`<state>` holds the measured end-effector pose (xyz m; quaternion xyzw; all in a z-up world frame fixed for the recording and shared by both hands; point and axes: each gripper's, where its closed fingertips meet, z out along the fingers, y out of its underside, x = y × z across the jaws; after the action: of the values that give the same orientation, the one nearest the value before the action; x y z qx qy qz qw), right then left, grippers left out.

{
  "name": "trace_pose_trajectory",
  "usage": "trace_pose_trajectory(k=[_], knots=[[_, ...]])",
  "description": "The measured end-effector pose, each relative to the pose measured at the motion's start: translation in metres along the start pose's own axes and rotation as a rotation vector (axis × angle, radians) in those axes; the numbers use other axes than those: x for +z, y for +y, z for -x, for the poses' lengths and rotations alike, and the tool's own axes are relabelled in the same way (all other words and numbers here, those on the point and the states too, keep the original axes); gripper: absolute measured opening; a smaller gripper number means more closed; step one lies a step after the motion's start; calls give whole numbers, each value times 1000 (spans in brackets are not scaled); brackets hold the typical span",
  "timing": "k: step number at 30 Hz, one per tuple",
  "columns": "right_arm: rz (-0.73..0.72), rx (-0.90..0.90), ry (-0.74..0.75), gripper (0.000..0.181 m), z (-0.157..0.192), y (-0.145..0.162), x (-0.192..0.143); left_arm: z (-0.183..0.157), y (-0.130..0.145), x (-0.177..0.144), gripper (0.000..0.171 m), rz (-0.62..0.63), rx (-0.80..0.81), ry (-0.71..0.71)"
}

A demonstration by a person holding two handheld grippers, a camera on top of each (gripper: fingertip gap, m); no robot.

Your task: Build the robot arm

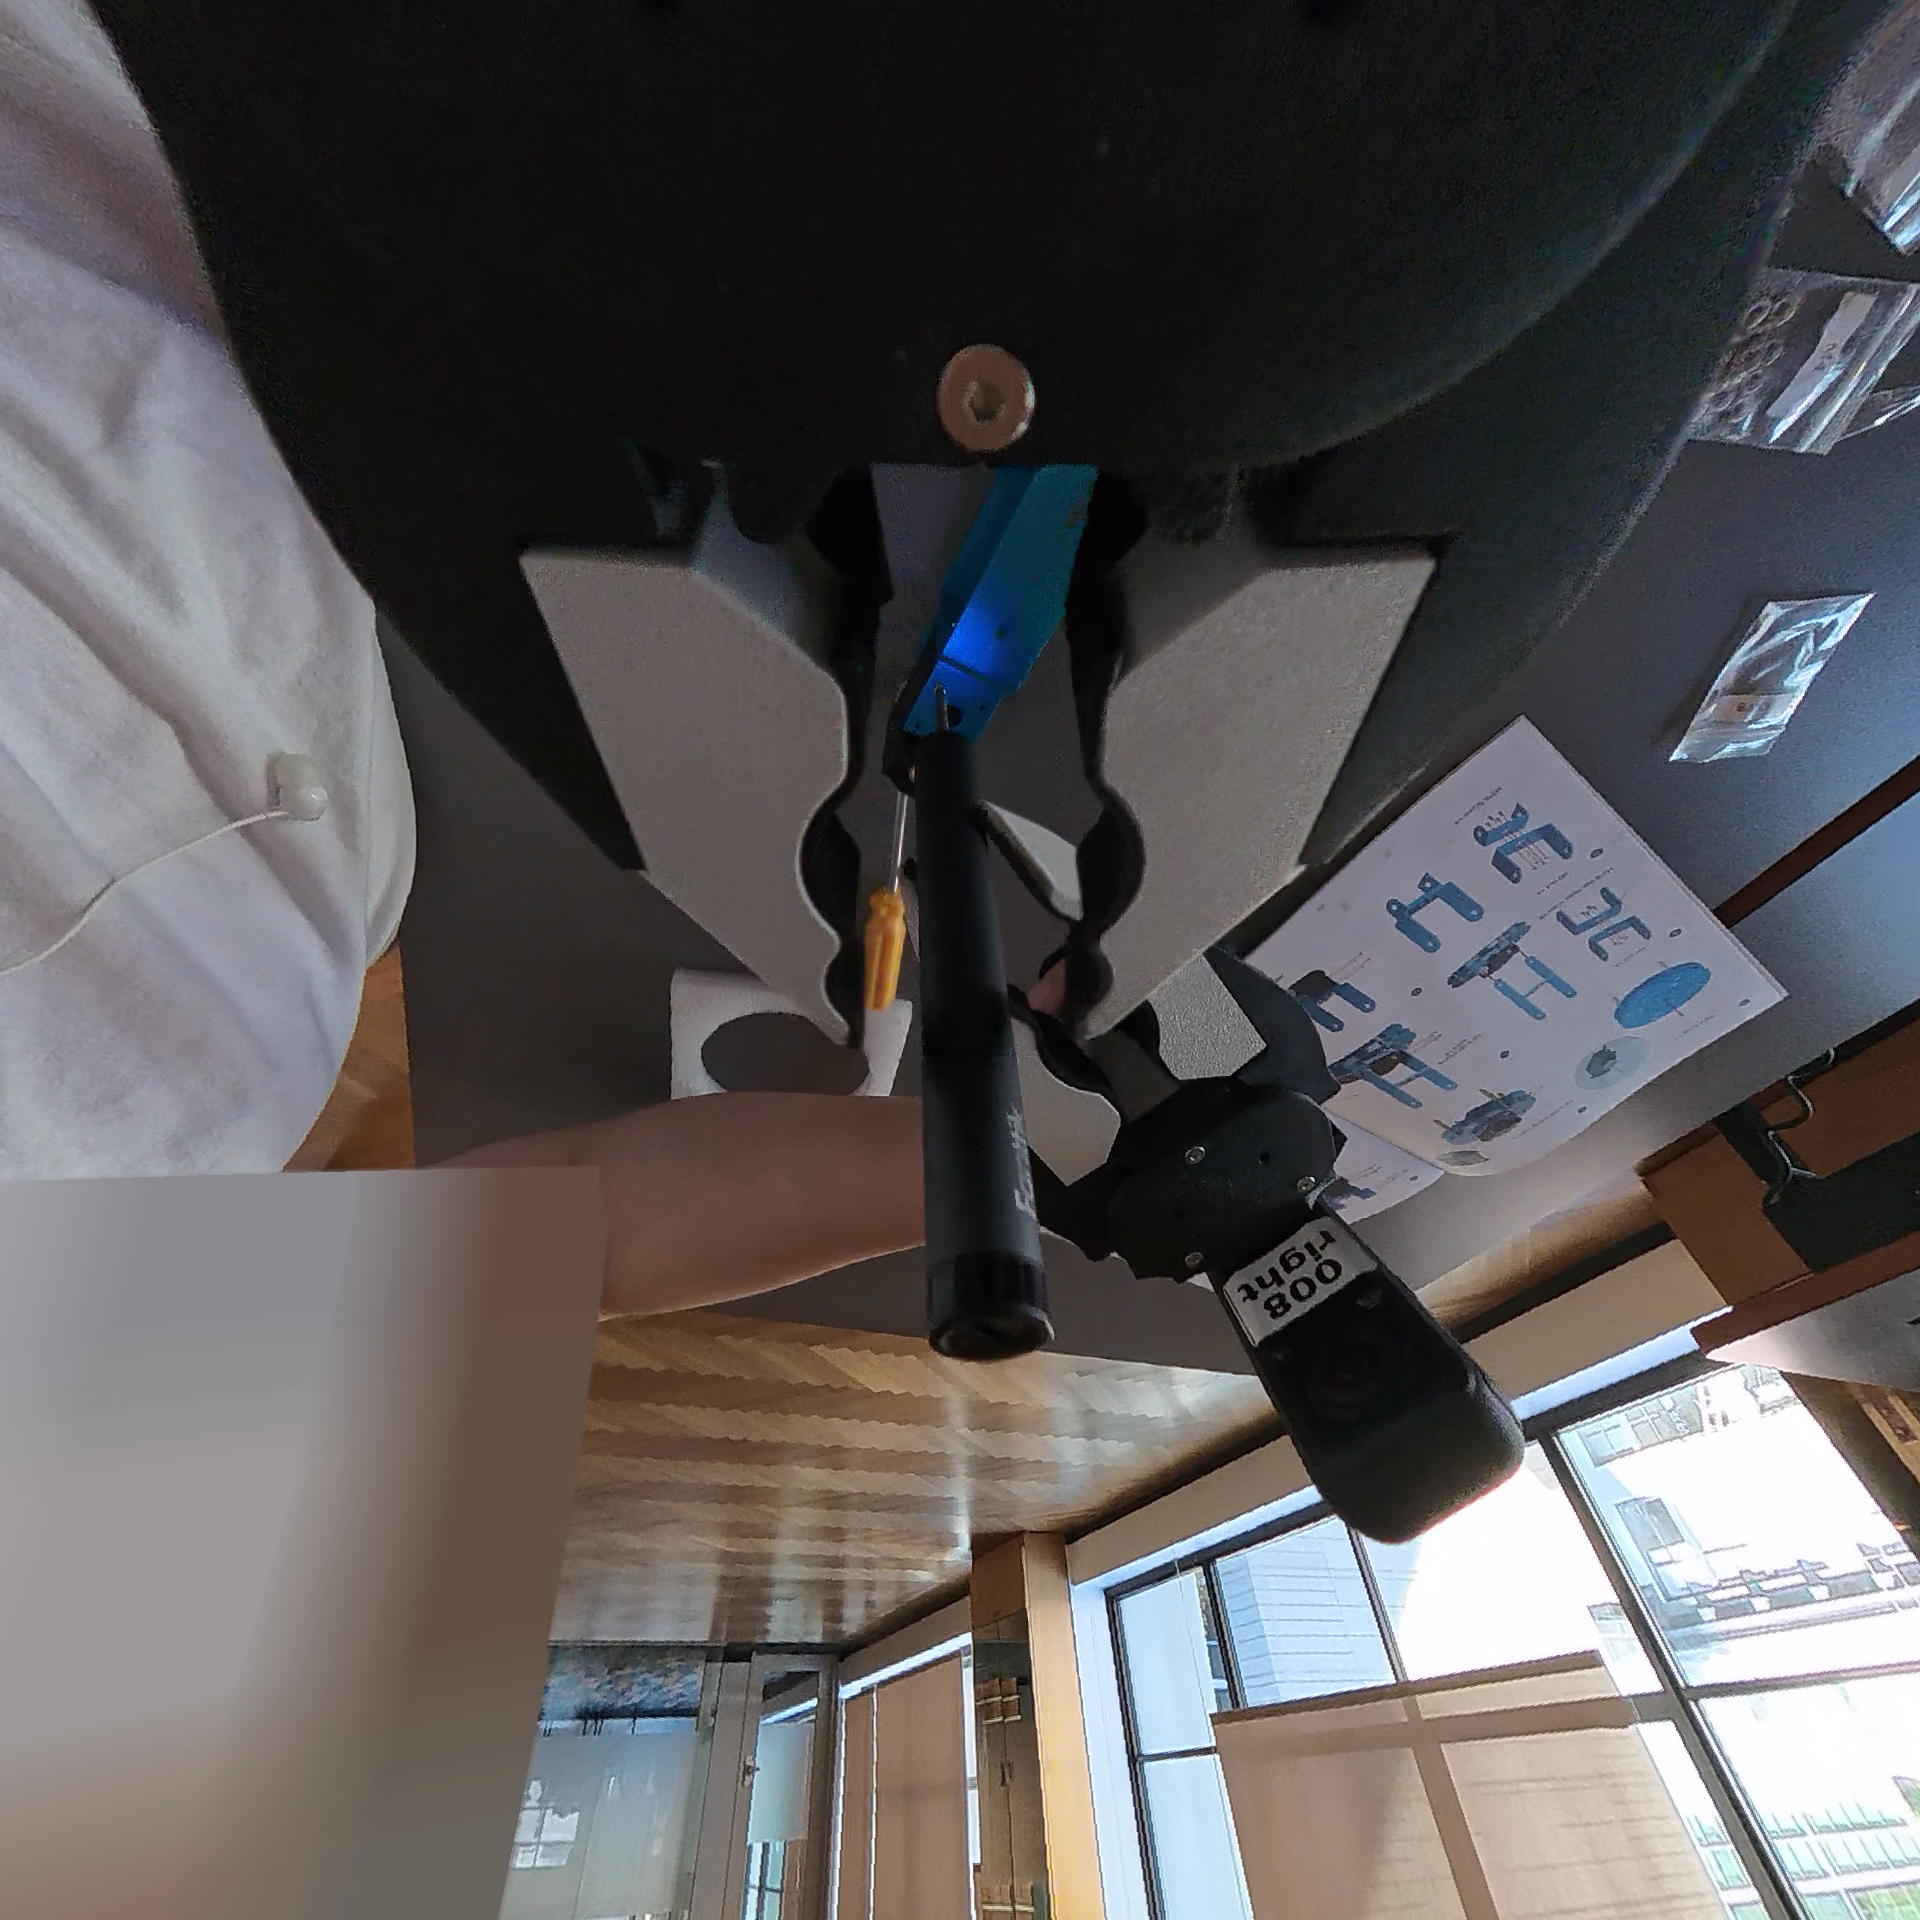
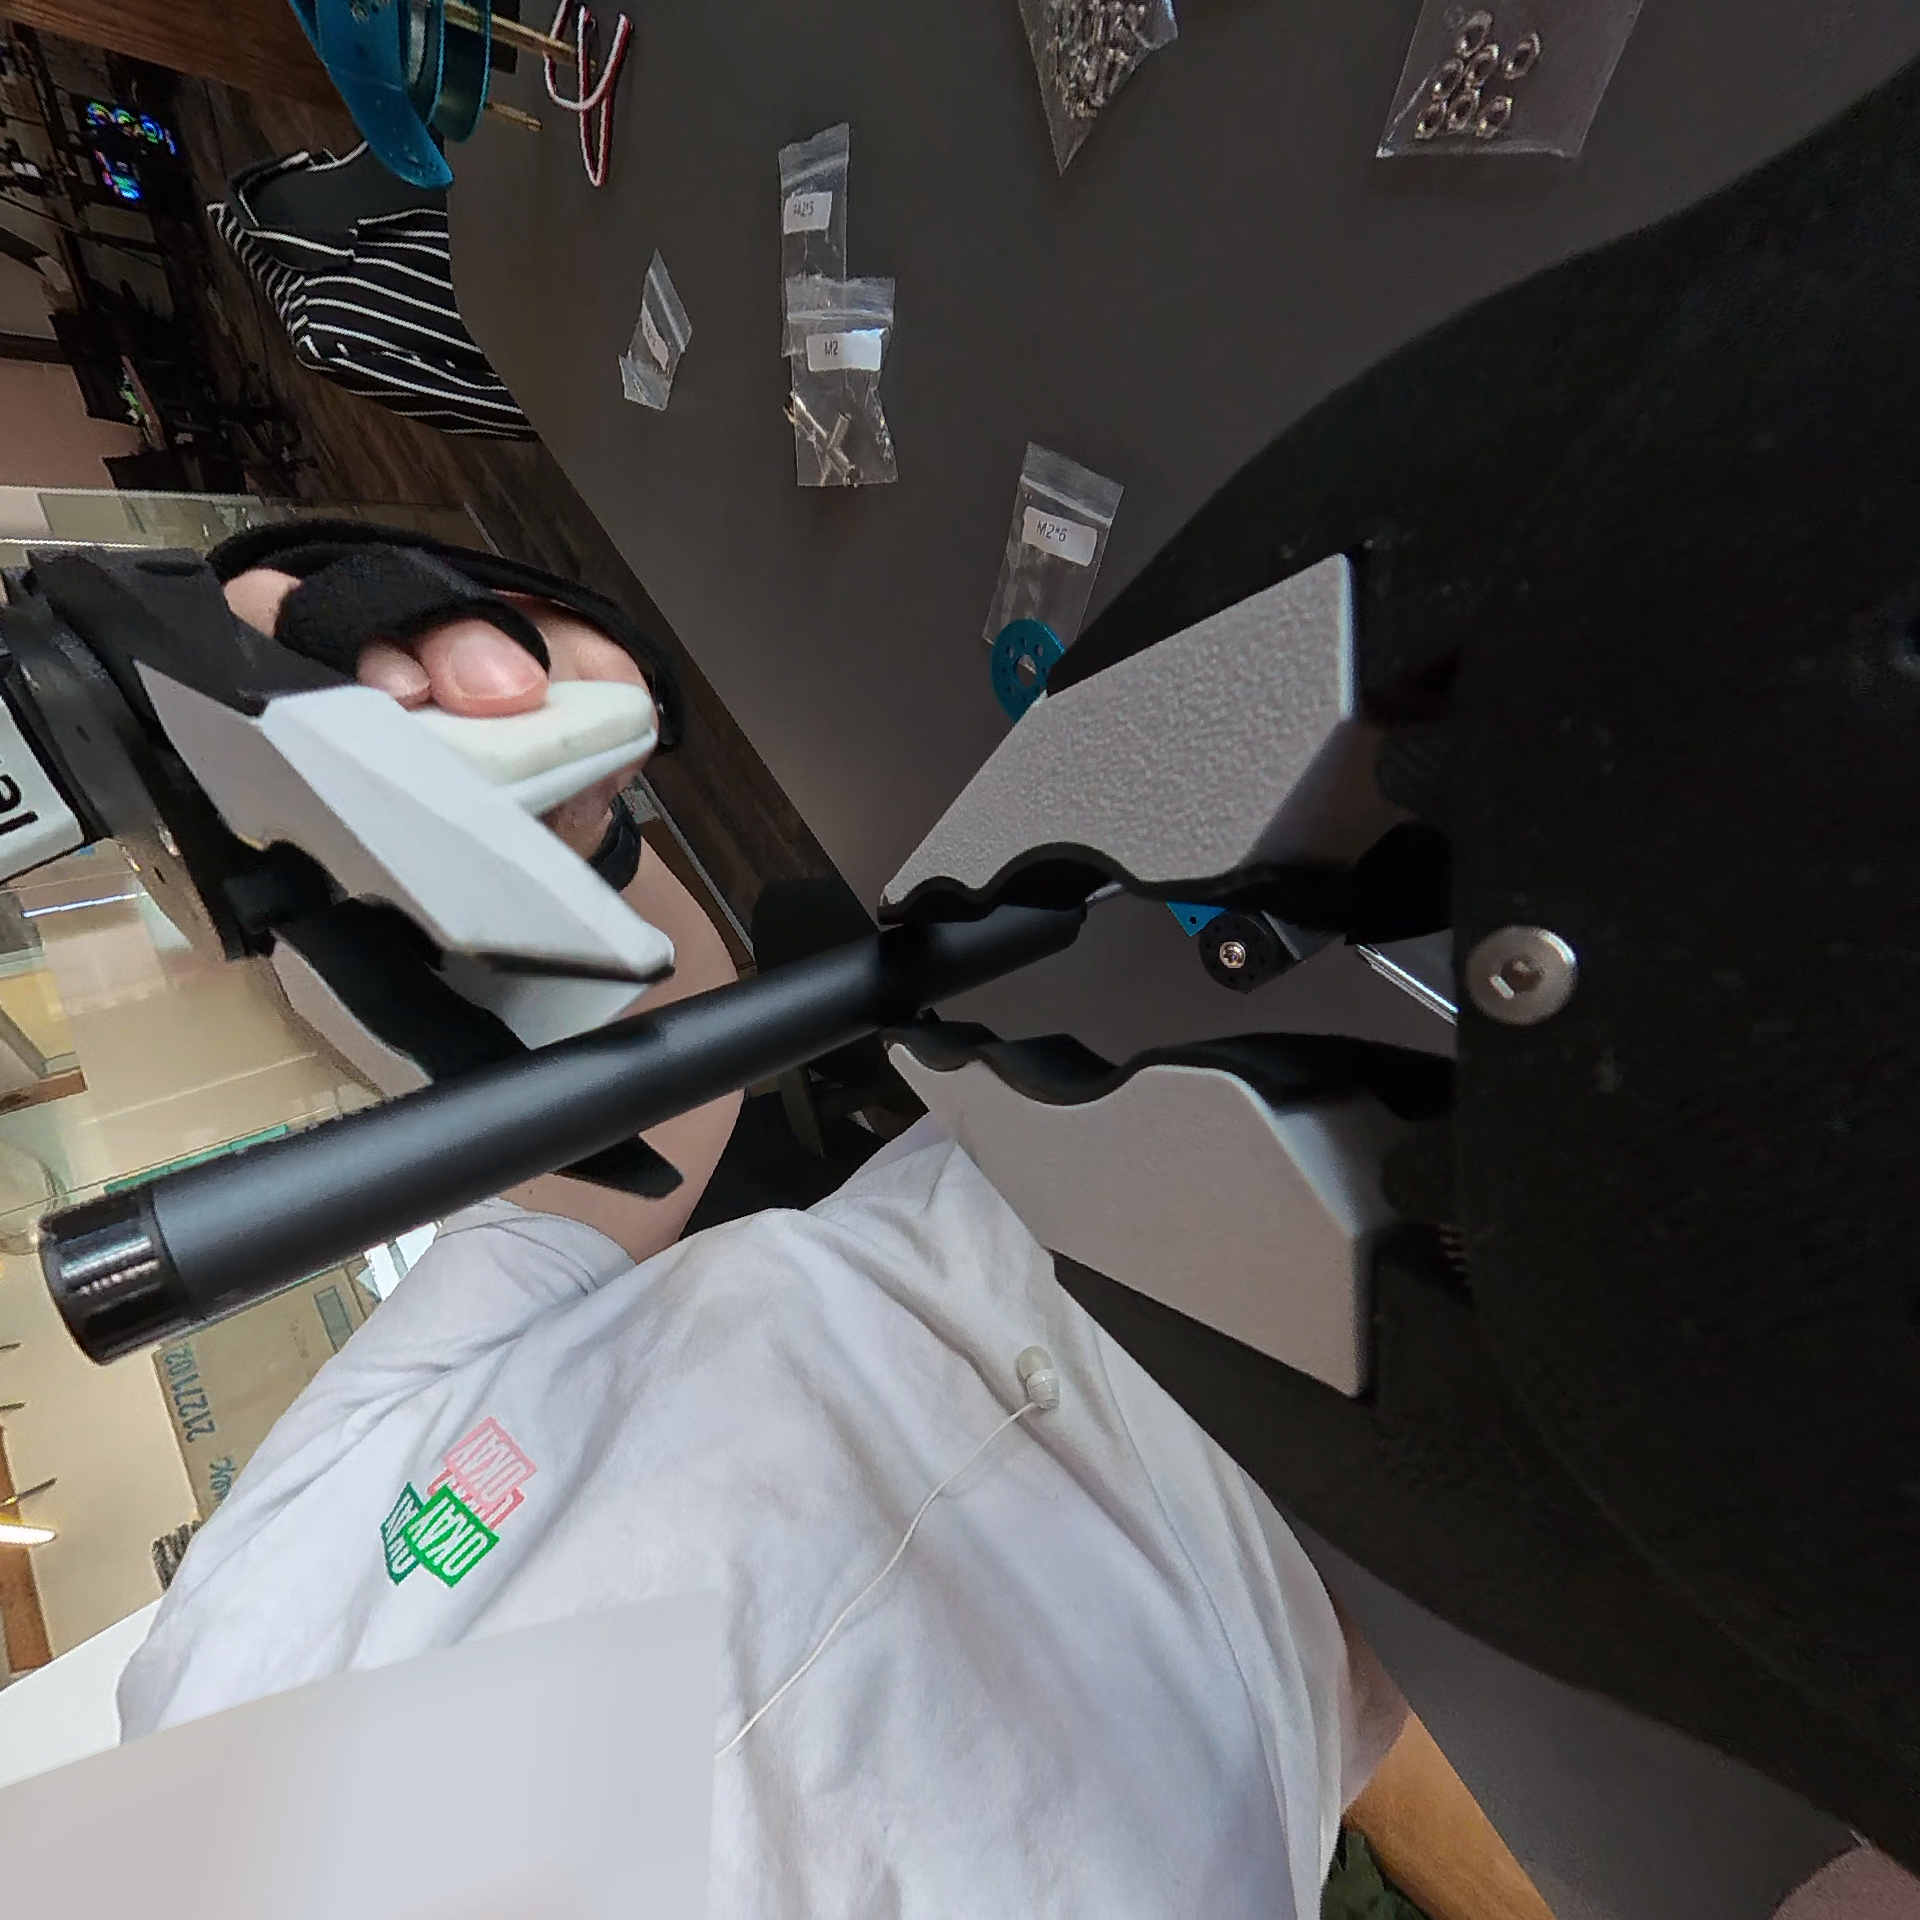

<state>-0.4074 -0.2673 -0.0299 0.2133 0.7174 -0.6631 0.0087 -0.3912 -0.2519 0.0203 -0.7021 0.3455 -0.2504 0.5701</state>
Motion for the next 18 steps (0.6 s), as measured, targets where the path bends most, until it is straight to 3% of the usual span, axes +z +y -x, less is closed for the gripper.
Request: trace_pose_trajectory(k=[2,7,11,14,18], knots=[[1,-1,5,18,0,0,0,-6,12,-7,45,44,14,29],[0,1,4,18,0,0,-2,5,98,-21,50,367,6,9],[1,0,-2,18,0,0,-1,14,131,-12,60,470,12,14],[4,-2,-4,18,1,0,0,19,136,-7,48,463,12,30],[12,-10,-10,18,3,1,1,20,132,-6,17,412,-2,59]])
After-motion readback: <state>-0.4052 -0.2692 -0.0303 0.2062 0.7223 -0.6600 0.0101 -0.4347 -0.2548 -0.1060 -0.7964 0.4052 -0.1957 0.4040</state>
